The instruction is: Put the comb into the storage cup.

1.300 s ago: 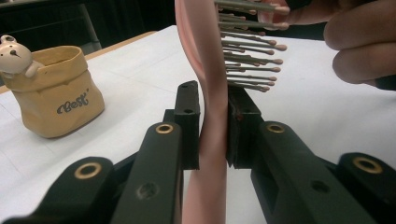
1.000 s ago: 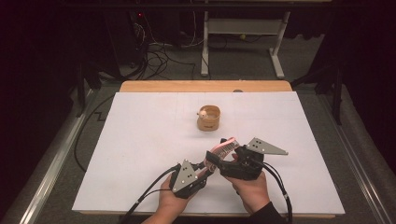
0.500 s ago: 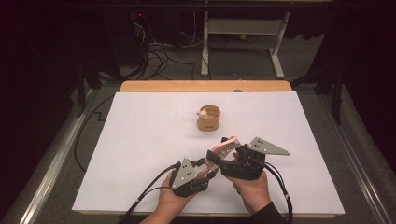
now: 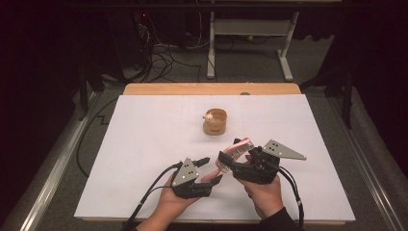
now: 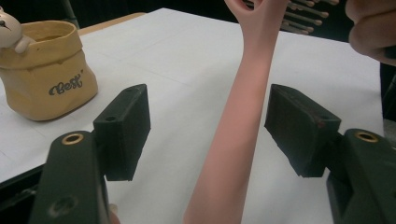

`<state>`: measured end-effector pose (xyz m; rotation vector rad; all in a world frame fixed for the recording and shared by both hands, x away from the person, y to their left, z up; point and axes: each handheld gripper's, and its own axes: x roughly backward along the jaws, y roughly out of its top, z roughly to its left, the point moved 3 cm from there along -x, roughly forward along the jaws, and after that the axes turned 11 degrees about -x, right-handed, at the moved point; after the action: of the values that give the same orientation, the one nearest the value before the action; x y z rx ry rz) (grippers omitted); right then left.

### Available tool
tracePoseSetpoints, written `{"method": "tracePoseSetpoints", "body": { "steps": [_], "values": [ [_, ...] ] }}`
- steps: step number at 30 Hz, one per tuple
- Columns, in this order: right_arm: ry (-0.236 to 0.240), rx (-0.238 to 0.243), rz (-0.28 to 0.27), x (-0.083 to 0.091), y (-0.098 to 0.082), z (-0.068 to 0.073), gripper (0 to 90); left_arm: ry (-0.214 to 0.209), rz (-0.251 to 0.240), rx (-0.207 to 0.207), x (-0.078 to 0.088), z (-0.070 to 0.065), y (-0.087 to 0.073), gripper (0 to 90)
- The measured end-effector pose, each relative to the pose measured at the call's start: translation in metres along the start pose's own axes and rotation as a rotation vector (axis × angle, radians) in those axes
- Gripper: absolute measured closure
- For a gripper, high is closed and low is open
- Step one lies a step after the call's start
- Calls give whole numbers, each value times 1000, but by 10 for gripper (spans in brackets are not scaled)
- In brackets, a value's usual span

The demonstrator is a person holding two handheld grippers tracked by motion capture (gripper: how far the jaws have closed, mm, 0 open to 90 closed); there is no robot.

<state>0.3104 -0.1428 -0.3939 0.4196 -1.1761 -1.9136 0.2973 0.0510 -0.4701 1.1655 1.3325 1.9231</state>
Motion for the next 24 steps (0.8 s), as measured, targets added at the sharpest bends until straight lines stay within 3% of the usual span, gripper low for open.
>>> {"method": "tracePoseSetpoints", "body": {
  "steps": [2,4,7,9,16,22,24],
  "values": [
    [-1,-1,-5,1,1,-1,207,-16,-1,-10,3,0,0,303],
    [-2,1,-9,2,2,-1,207,-20,2,-14,6,1,0,237],
    [-9,2,-12,3,3,-2,207,-19,-5,-17,13,4,0,236],
    [-12,5,-12,4,4,-3,207,-20,-8,-6,19,8,0,189],
    [-25,18,-18,6,5,-4,207,12,-23,41,40,25,-6,185],
    [-35,28,-19,8,7,-7,206,40,-25,70,48,33,-18,181],
    [-40,36,-18,9,7,-8,206,41,-19,83,48,35,-24,134]
  ]
}}
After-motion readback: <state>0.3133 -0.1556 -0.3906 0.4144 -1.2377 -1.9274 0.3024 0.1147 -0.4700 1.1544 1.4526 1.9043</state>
